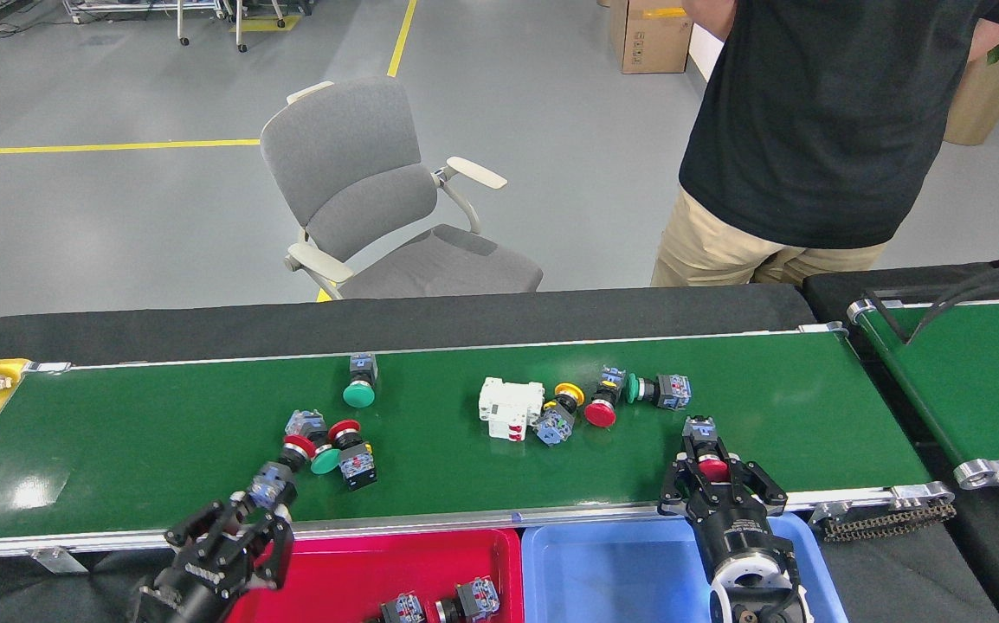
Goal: Pick switch part from conveyor to tray
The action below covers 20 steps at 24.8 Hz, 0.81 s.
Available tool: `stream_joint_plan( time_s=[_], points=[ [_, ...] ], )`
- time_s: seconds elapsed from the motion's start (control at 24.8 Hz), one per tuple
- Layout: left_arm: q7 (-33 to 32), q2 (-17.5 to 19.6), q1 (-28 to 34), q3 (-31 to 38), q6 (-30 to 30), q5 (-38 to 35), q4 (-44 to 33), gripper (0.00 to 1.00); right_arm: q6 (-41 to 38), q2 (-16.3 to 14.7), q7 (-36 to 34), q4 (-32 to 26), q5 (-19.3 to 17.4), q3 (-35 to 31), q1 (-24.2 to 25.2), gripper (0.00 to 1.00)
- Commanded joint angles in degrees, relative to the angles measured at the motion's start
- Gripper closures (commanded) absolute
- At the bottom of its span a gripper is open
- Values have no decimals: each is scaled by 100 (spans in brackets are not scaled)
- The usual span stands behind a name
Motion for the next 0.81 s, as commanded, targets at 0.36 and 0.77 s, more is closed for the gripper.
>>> stream_joint_plan(
  time_s=[0.36,0.77],
  points=[
    [1,-459,587,66,-219,-6,-537,0,-3316,-228,-290,-982,-16,1568,246,0],
    [45,-362,508,743,3191,3,-318,0,-2666,-61,-281,-1087,-52,680,553,0]
  ],
)
